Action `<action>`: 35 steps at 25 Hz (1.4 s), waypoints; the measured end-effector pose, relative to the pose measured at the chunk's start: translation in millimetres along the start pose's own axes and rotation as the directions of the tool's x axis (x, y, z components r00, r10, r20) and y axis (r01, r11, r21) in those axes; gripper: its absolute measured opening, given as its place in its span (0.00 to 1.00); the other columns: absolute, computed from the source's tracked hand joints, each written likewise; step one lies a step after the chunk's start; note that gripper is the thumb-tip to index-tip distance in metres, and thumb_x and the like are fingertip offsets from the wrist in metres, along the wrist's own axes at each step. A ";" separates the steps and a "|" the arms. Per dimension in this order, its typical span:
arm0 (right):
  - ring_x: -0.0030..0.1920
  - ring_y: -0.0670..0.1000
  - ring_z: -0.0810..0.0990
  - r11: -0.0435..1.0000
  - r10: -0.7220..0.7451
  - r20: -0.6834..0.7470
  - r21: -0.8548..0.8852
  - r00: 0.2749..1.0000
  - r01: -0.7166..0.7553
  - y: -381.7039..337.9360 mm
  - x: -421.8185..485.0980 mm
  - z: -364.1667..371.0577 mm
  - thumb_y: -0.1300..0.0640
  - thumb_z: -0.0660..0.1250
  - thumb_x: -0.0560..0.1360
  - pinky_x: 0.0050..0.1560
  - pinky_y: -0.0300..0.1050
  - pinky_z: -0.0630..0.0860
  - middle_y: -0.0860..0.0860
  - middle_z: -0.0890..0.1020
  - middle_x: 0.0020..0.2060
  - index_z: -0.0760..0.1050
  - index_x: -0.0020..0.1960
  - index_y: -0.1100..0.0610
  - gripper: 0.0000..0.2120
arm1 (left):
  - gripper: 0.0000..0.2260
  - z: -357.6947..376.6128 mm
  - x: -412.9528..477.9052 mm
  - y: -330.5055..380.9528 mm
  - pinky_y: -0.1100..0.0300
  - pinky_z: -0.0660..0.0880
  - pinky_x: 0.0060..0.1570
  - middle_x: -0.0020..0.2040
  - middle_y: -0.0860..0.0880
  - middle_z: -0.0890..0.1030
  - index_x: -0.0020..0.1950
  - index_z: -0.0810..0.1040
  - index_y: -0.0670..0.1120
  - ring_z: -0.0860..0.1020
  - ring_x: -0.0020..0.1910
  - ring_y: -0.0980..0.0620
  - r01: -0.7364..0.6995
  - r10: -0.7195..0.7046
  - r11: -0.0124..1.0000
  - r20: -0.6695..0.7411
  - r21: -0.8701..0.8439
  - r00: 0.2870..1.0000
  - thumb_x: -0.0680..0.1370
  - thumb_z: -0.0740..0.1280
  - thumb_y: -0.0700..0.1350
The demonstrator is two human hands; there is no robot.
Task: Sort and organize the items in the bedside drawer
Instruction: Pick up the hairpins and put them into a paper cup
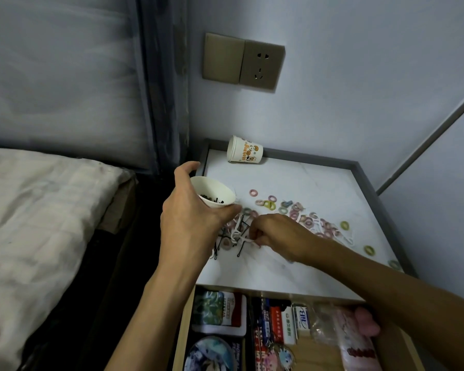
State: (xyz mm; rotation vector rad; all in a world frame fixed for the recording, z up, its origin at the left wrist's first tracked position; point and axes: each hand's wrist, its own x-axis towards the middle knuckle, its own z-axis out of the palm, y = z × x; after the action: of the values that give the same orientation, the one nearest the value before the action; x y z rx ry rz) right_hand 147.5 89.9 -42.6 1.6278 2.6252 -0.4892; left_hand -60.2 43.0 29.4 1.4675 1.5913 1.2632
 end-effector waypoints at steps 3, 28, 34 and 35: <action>0.44 0.44 0.73 0.998 -0.036 0.011 -0.043 0.999 0.037 2.8 -8.9 0.8 0.59 0.64 0.79 0.44 0.36 0.68 0.47 0.77 0.46 0.77 0.50 0.55 0.03 | 0.41 -2.1 -0.8 1.2 0.62 0.72 0.50 0.60 0.48 0.77 0.72 0.65 0.52 0.75 0.58 0.49 0.004 -0.004 1.000 0.008 -0.002 1.000 0.64 0.81 0.48; 0.36 0.51 0.81 0.936 0.348 -0.213 0.136 0.913 -0.325 -13.1 25.2 7.2 0.53 0.74 0.71 0.41 0.49 0.80 0.52 0.84 0.37 0.83 0.42 0.55 0.05 | 0.40 -1.4 0.1 1.7 0.61 0.71 0.51 0.60 0.49 0.76 0.71 0.65 0.53 0.75 0.58 0.50 0.006 -0.006 1.000 0.002 -0.011 1.000 0.64 0.81 0.49; 0.42 0.55 0.83 0.917 0.396 -0.152 0.121 0.906 -0.380 -11.9 32.2 5.5 0.59 0.72 0.71 0.45 0.49 0.81 0.54 0.85 0.42 0.85 0.47 0.55 0.05 | 0.40 -2.8 0.4 2.0 0.62 0.71 0.48 0.56 0.51 0.76 0.71 0.65 0.53 0.75 0.54 0.52 0.011 -0.011 1.000 0.008 -0.013 1.000 0.63 0.82 0.49; 0.43 0.57 0.83 0.911 0.409 -0.147 0.117 0.901 -0.395 -11.2 32.8 5.6 0.60 0.71 0.72 0.45 0.50 0.81 0.55 0.85 0.42 0.85 0.46 0.56 0.05 | 0.41 -2.8 0.4 1.7 0.62 0.71 0.49 0.56 0.51 0.76 0.71 0.66 0.53 0.75 0.54 0.52 0.010 -0.010 1.000 0.010 -0.011 1.000 0.63 0.82 0.49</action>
State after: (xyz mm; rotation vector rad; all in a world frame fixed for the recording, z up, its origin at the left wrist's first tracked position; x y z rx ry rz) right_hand 121.8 112.4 -50.8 2.2568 2.2912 -0.4629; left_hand -62.2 42.6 32.0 1.4550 1.5810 1.2557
